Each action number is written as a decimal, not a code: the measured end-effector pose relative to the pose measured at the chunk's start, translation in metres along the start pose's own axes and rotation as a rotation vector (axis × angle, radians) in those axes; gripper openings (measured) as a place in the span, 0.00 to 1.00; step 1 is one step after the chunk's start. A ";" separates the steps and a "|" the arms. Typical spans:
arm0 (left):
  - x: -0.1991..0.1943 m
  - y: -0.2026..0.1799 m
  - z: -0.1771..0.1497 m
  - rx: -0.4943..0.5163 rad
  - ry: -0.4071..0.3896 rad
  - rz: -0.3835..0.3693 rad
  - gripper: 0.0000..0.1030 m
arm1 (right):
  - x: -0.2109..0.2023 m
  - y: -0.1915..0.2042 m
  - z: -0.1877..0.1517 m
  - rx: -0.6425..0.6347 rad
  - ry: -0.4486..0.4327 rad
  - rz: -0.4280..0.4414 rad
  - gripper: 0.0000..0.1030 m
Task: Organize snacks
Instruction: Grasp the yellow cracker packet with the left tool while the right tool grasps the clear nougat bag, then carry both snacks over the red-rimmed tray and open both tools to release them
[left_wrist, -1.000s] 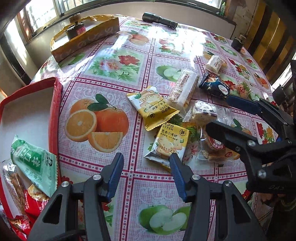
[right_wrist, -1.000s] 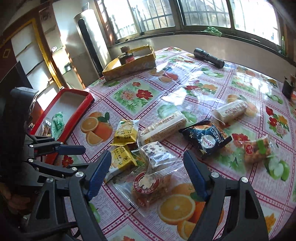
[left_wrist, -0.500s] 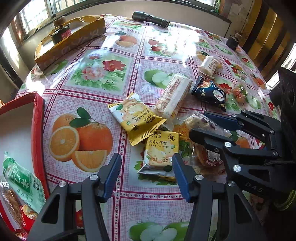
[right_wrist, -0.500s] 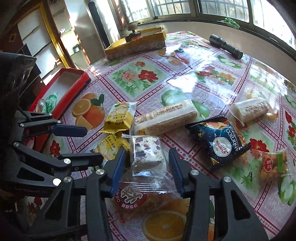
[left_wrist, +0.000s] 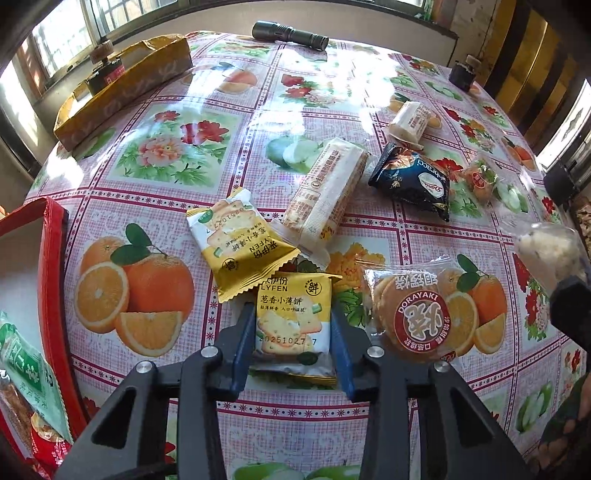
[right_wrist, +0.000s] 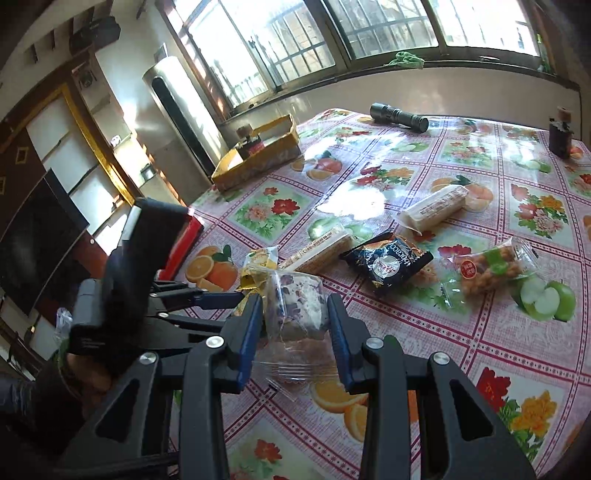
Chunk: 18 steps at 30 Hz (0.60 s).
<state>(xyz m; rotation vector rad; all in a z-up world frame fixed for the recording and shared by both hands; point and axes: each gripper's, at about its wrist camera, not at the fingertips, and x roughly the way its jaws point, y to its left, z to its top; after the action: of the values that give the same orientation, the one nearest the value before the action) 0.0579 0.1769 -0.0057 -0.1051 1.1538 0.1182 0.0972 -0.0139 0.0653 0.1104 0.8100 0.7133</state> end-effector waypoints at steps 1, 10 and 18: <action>-0.002 0.001 -0.003 -0.003 0.001 0.007 0.37 | -0.006 0.001 -0.002 0.013 -0.014 0.004 0.37; -0.047 0.002 -0.053 -0.016 -0.061 0.157 0.37 | -0.044 0.016 -0.033 0.118 -0.076 -0.012 0.36; -0.077 0.007 -0.075 -0.026 -0.110 0.208 0.37 | -0.041 0.031 -0.060 0.144 -0.040 -0.019 0.36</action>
<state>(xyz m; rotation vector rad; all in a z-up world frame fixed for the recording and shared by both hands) -0.0417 0.1705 0.0341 -0.0010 1.0516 0.3197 0.0192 -0.0258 0.0603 0.2456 0.8230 0.6327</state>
